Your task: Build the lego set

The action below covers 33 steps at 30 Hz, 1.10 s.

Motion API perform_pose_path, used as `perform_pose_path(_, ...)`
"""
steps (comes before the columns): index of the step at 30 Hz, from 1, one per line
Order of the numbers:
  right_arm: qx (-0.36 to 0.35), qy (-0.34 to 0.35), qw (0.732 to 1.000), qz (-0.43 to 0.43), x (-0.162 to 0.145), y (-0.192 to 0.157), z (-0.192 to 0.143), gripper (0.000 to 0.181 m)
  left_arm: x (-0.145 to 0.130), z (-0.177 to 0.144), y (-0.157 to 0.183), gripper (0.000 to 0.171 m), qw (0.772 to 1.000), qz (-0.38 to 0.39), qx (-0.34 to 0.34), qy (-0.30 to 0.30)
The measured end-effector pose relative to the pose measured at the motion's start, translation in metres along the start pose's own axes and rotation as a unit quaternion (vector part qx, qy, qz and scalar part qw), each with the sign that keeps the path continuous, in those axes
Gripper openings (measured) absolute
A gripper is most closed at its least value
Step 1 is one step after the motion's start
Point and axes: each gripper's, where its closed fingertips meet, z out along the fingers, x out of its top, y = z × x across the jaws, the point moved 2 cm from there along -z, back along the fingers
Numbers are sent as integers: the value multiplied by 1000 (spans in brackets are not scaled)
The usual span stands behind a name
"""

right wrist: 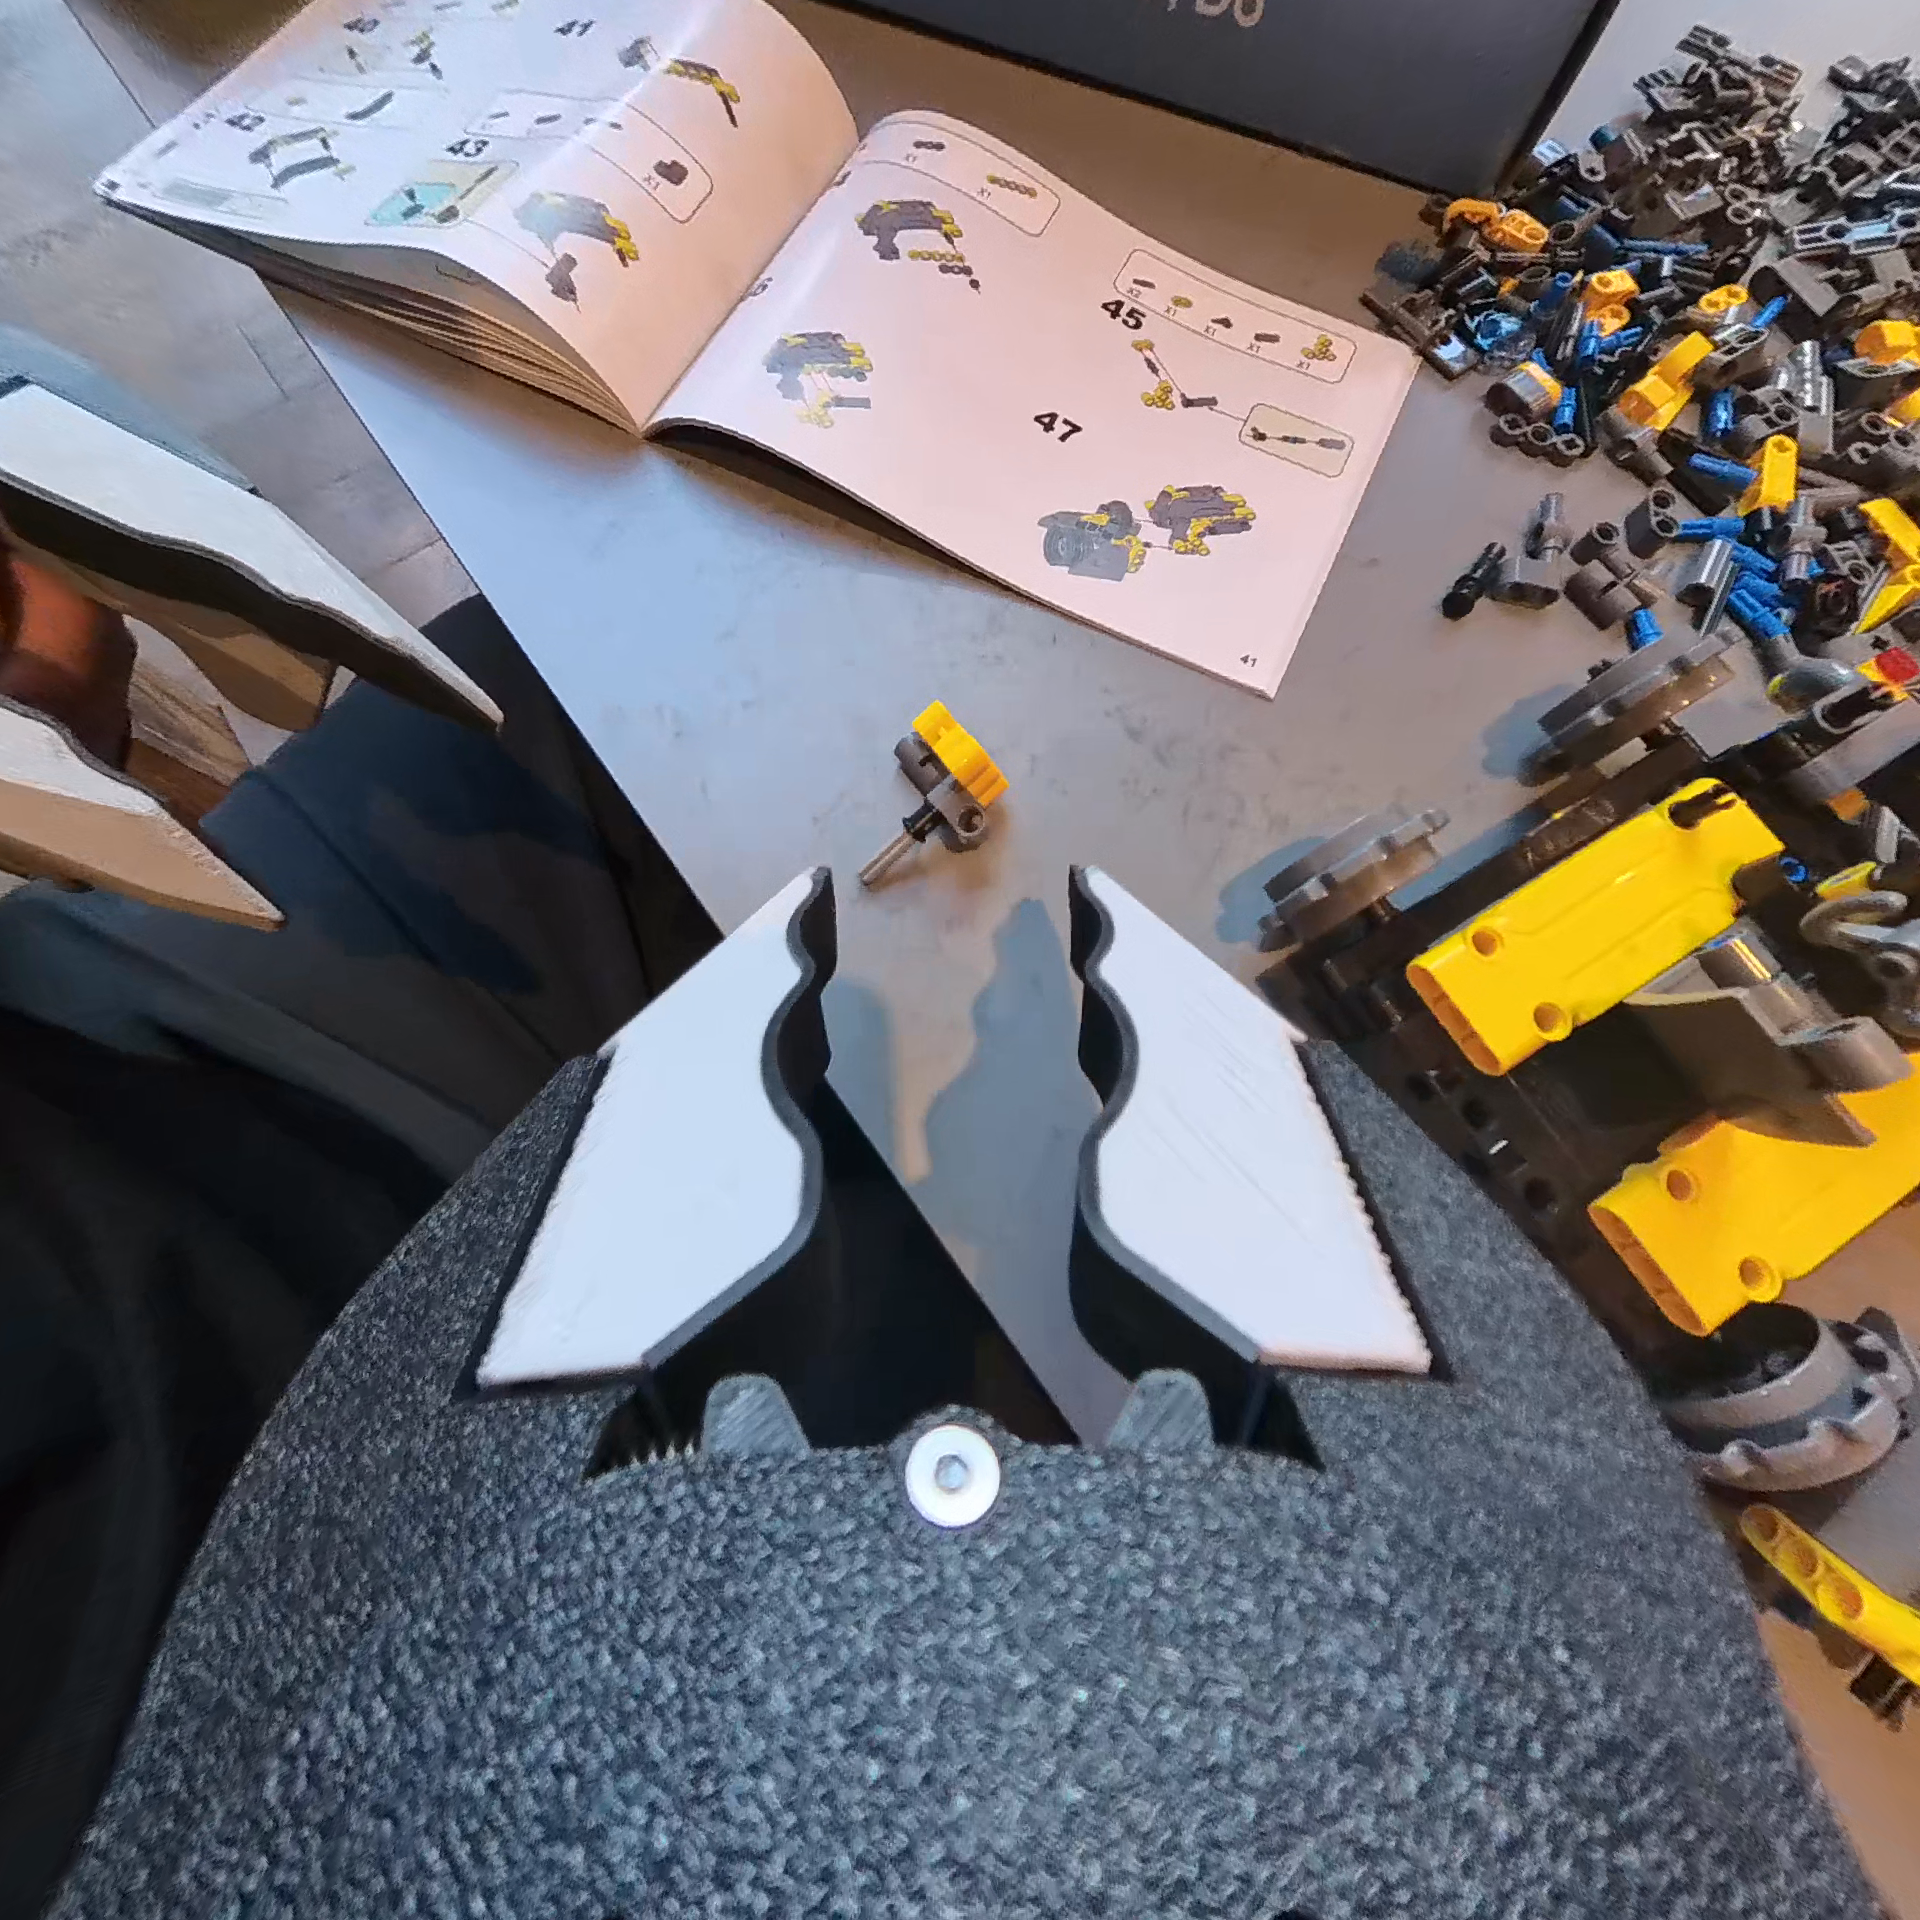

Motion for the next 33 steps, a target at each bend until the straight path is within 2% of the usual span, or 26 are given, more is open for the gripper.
perform_pose_path(33, 16, -1, 1000, 6, -9, -10, 2, 41, -3, 5, 2, 56, 1000, 22, -2, -18)
